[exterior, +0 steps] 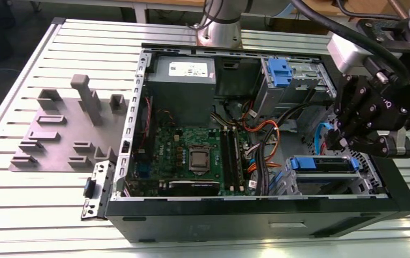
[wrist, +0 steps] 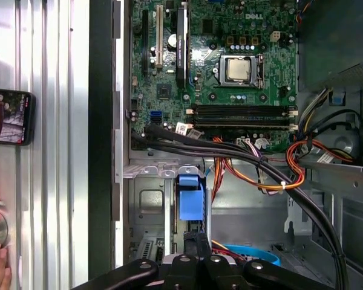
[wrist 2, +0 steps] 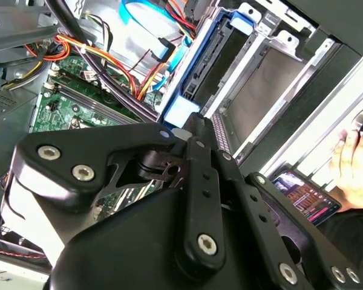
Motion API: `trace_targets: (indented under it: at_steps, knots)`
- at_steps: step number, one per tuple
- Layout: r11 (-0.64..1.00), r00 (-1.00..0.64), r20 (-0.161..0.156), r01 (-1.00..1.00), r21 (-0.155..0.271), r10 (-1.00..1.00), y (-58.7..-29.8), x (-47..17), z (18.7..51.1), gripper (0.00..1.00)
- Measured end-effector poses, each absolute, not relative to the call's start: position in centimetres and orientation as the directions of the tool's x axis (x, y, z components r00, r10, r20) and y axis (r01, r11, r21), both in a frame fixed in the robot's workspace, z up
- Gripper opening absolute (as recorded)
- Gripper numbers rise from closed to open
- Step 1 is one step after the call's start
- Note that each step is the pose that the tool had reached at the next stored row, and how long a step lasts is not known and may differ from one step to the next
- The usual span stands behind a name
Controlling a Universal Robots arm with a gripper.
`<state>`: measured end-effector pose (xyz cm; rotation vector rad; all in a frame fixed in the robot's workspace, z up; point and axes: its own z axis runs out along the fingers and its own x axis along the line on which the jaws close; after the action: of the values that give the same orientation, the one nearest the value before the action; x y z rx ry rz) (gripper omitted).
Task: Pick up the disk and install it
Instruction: 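Insert the first disk wire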
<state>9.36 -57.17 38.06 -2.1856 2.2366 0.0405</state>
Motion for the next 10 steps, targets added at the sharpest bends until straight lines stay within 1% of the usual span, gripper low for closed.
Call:
trace_targets:
  at_steps: [3, 8, 10]
  knots:
    - [0.023, -0.023, -0.028, -1.000, 0.009, -0.999, -57.2, 9.4, 38.1, 0.11]
    - [0.023, -0.023, -0.028, -1.000, 0.009, -0.999, -57.2, 12.7, 37.9, 0.11]
    - [0.023, -0.023, -0.028, -1.000, 0.009, -0.999, -57.2, 12.8, 37.9, 0.11]
